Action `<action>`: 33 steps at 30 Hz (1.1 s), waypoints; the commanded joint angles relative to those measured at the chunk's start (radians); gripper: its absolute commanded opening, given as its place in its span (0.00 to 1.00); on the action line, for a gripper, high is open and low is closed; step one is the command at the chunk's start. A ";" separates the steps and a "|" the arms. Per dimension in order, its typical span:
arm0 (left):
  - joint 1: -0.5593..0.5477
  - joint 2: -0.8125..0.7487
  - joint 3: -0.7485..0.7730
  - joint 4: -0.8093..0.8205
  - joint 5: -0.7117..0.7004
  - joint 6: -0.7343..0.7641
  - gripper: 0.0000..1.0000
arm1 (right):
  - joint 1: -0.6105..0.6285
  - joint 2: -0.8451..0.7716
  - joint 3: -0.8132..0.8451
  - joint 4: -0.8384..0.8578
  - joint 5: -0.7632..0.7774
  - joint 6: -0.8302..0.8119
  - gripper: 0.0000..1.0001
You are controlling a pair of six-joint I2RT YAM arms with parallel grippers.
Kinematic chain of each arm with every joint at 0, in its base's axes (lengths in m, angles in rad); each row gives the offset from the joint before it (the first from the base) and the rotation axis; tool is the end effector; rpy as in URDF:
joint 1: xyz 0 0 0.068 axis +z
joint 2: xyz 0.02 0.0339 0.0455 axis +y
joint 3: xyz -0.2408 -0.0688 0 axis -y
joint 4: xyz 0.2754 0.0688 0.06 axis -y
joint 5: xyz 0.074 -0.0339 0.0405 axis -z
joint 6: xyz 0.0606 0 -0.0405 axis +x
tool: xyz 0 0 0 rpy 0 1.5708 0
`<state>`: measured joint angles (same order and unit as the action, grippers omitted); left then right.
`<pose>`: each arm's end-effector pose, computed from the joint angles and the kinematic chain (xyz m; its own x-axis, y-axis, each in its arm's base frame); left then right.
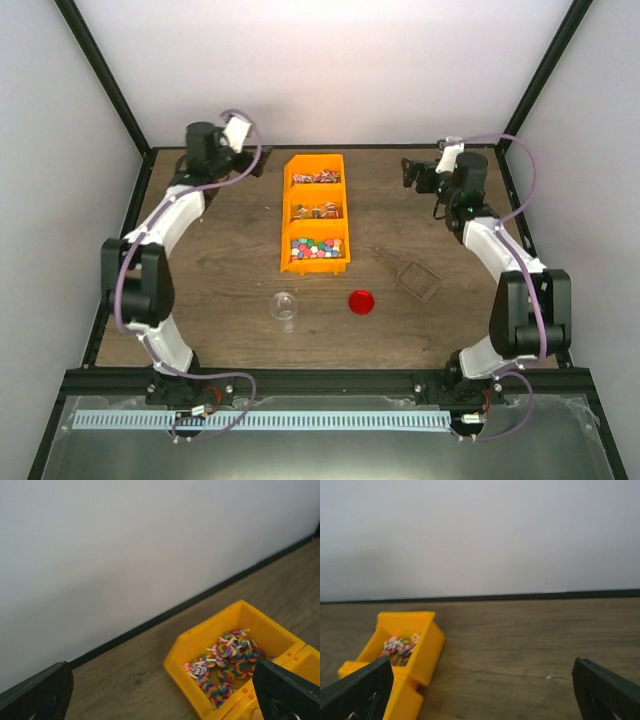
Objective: Pack the candies
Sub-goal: Adjust the storage box at the center of the board.
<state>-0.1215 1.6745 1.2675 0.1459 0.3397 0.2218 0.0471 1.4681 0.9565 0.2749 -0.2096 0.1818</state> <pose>0.4425 -0.0744 0.2652 -0.1545 0.2278 -0.9614 0.4796 0.8680 0.1286 0.3934 0.0312 0.2393 -0.2752 0.1641 -0.9473 -0.2017 0.9536 0.2237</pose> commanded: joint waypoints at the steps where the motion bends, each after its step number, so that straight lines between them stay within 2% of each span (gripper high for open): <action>1: -0.092 0.199 0.259 -0.486 0.004 0.115 1.00 | -0.006 0.119 0.214 -0.372 -0.256 0.040 1.00; 3: -0.105 0.250 0.301 -0.482 0.045 0.118 1.00 | -0.005 0.124 0.226 -0.368 -0.332 0.051 1.00; 9: -0.136 0.397 0.455 -0.536 0.154 0.204 0.99 | -0.006 0.140 0.215 -0.335 -0.422 0.128 1.00; 15: -0.141 0.512 0.521 -0.534 0.241 0.228 0.83 | -0.006 0.190 0.282 -0.428 -0.460 0.087 1.00; 24: -0.141 0.630 0.592 -0.533 0.276 0.245 0.78 | -0.006 0.233 0.352 -0.518 -0.463 0.044 1.00; 33: -0.141 0.679 0.612 -0.509 0.266 0.215 0.56 | -0.006 0.258 0.362 -0.550 -0.462 0.034 1.00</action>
<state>-0.2619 2.3287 1.8484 -0.3843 0.5900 0.4412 0.0471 1.7107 1.2766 -0.2363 -0.6548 0.2329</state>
